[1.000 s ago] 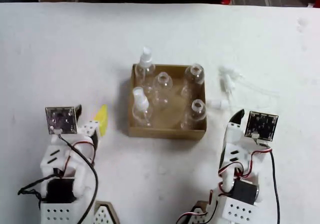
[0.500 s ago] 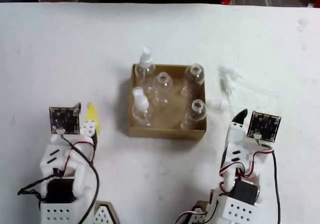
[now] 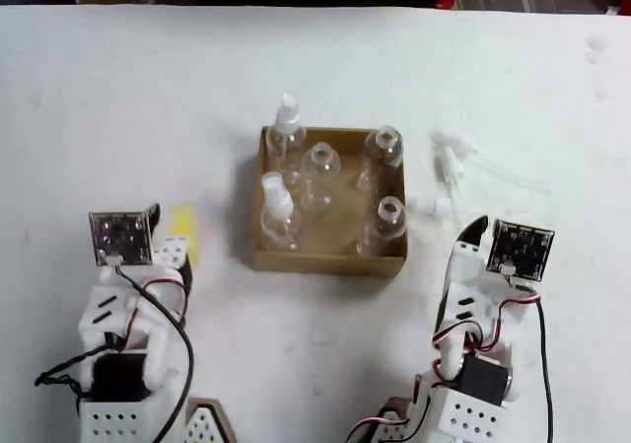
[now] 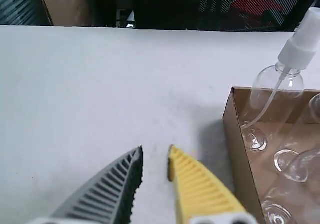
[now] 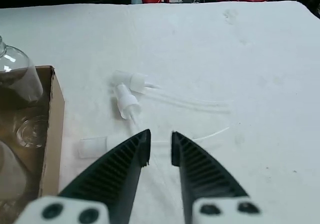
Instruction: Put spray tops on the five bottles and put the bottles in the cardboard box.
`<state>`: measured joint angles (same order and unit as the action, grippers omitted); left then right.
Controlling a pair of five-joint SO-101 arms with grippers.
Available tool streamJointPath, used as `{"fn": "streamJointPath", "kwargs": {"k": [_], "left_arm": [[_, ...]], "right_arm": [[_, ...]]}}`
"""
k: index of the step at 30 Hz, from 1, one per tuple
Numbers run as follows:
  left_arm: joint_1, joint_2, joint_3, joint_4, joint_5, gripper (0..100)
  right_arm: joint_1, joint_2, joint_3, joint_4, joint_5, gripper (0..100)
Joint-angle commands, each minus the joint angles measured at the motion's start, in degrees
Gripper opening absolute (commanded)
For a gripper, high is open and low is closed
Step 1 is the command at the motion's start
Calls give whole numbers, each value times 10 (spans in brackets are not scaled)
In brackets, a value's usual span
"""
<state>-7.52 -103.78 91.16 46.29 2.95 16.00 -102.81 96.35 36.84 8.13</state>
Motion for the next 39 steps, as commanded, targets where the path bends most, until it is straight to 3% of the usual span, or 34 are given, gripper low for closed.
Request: {"fn": "streamJointPath", "kwargs": {"k": [1, 19, 28, 39], "left_arm": [[-9, -6, -17, -17, 9, 39], [-33, -6, -16, -13, 11, 24], [-29, -6, 2, -25, -31, 24], [-29, -6, 3, -23, -34, 24]], "right_arm": [[3, -6, 4, -12, -4, 116], [2, -6, 3, -15, -1, 119], [-33, 14, -248, 94, -4, 119], [-41, 432, -576, 148, -6, 119]]}}
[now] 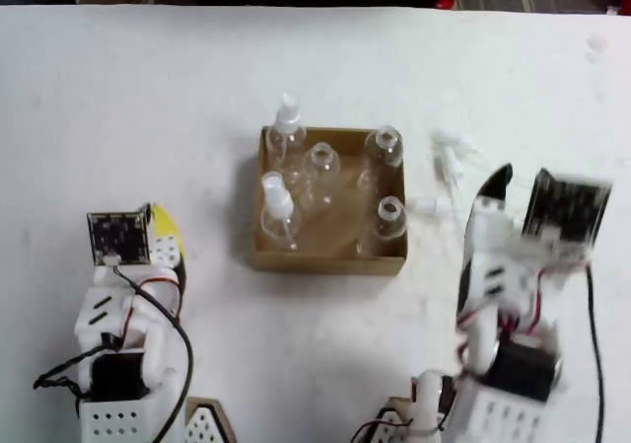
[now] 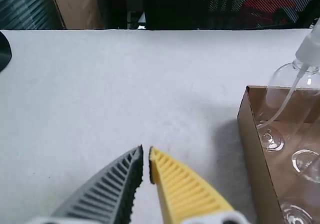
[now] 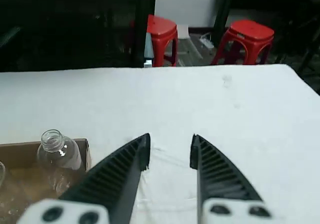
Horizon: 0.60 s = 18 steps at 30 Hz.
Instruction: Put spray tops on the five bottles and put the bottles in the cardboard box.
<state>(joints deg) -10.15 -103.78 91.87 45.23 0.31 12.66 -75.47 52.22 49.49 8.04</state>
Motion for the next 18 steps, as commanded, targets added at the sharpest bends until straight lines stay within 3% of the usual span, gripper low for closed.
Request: {"fn": "streamJointPath", "kwargs": {"k": [1, 11, 18], "left_arm": [[-3, -6, -4, -13, -8, 24], [-3, -6, -4, -14, -9, 24], [-3, -6, -4, -14, -9, 24]], "right_arm": [[-8, 196, -168, 28, -5, 119], [-4, 531, -424, 55, 3, 119], [-32, 749, -562, 67, 177, 119]]}}
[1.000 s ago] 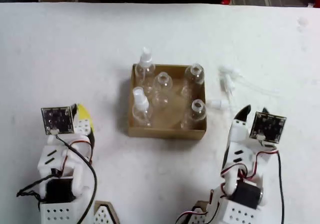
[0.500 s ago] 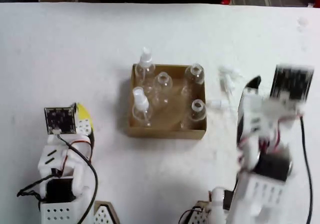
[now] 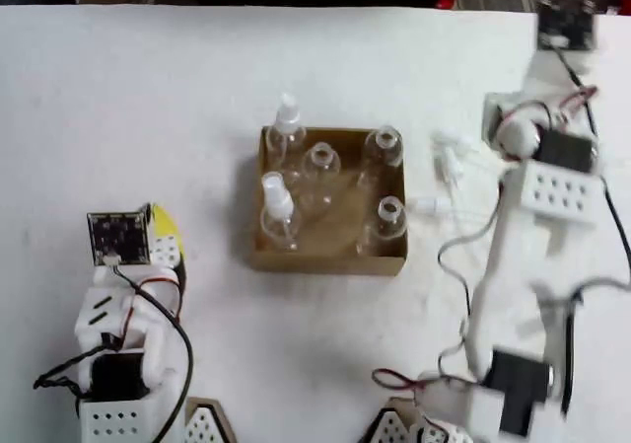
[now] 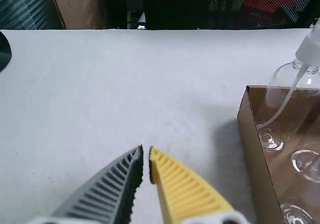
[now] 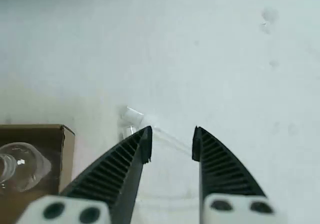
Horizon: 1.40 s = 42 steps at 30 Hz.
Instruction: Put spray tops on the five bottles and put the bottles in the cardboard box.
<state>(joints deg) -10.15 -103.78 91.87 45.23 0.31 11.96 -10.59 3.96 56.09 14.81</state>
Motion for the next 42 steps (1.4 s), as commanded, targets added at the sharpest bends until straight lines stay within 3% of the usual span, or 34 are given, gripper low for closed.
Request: {"fn": "streamJointPath", "kwargs": {"k": [1, 7, 13, 25, 38, 42], "left_arm": [[-3, -6, -4, -14, -9, 24], [-3, -6, -4, -14, -9, 24], [-3, -6, -4, -14, -10, 24], [-2, -6, -4, -14, -10, 24], [-2, -6, -5, -15, -10, 24], [-2, -6, -5, -15, -10, 24]], "right_arm": [[-31, 130, -92, 1, 135, 119], [-36, 296, -229, 38, 181, 126], [-44, 468, -439, 138, 236, 235], [-48, 749, -811, 246, 297, 196], [-44, 876, -911, 250, 298, 193], [-44, 871, -914, 293, 298, 132]]}}
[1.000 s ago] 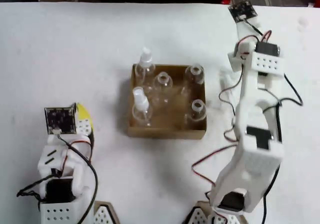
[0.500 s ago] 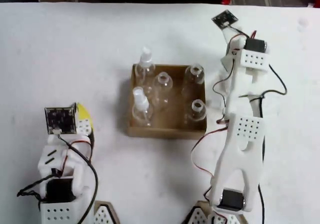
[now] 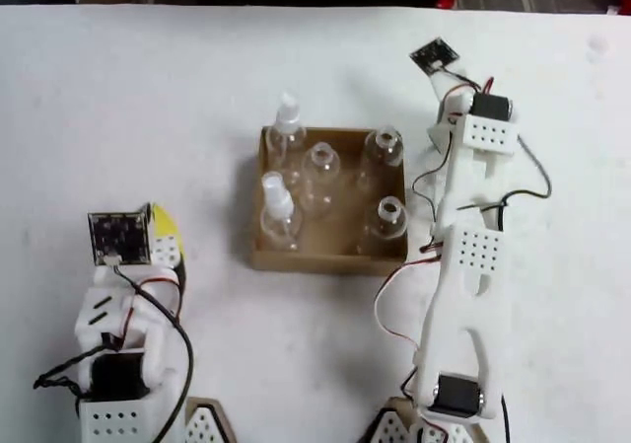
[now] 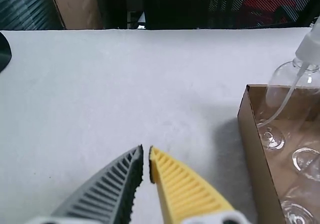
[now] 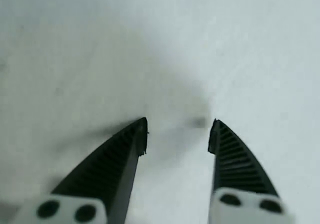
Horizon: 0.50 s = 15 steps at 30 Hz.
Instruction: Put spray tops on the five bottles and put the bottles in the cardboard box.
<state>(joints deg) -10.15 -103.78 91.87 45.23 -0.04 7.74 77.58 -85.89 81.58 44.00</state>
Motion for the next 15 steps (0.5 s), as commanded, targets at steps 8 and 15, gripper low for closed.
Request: {"fn": "streamJointPath", "kwargs": {"k": [8, 15], "left_arm": [[-2, -6, -7, -15, -6, 24], [-2, -6, -8, -15, -6, 24]], "right_arm": [[8, -29, -104, 95, 6, 78], [23, -139, -82, 176, 145, 78]]}}
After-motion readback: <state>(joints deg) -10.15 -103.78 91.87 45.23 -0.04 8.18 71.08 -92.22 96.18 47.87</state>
